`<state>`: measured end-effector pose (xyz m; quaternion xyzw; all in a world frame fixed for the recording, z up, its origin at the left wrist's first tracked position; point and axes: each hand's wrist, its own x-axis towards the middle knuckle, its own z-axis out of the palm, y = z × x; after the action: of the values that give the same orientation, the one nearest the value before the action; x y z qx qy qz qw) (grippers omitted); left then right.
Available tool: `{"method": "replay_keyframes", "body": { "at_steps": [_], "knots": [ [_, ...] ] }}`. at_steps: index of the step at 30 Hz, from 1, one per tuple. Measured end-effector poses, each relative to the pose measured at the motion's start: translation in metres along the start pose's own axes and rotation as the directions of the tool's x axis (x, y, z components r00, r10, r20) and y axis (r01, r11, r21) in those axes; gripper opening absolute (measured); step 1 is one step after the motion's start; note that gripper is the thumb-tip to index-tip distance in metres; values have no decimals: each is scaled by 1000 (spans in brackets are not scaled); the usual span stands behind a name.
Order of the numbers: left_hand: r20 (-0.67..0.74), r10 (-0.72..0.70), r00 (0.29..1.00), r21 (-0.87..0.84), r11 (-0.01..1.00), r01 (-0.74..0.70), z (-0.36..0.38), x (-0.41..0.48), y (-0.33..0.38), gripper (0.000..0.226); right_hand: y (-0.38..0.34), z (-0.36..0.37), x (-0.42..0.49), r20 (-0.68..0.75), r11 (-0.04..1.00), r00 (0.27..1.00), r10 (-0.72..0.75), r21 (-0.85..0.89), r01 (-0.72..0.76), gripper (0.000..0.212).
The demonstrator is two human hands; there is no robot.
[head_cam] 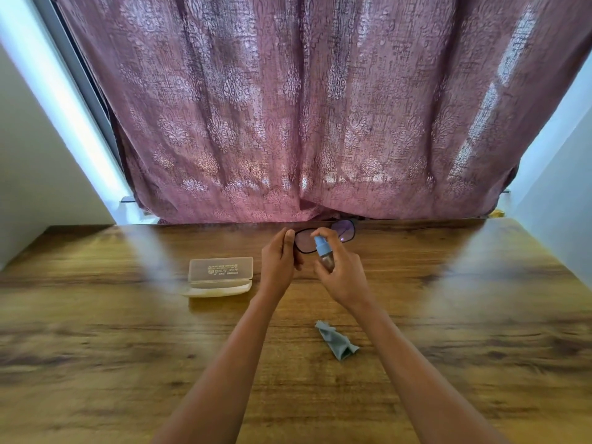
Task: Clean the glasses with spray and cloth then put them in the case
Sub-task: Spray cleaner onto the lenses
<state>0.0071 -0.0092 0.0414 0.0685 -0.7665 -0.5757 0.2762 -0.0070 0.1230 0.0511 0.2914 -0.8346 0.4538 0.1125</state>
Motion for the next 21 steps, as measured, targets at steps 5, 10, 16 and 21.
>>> {"method": "replay_keyframes", "body": {
  "at_steps": [5,10,16,21],
  "knots": [
    [7,-10,1000,-34,999,10,-1,-1,0,35,2,-10,1,-120,1000,993,-5,19,8,55],
    [5,-9,1000,-61,998,9,-4,0,0,37,10,-27,5,-241,1000,971,1,-18,-6,57],
    [10,-21,1000,-66,998,22,-6,1,-1,38,13,-35,9,-237,997,971,-26,-80,8,49],
    [-10,-38,999,-62,997,37,-7,0,-3,38,15,-31,9,-237,999,971,-8,-46,-3,49]
  ]
}}
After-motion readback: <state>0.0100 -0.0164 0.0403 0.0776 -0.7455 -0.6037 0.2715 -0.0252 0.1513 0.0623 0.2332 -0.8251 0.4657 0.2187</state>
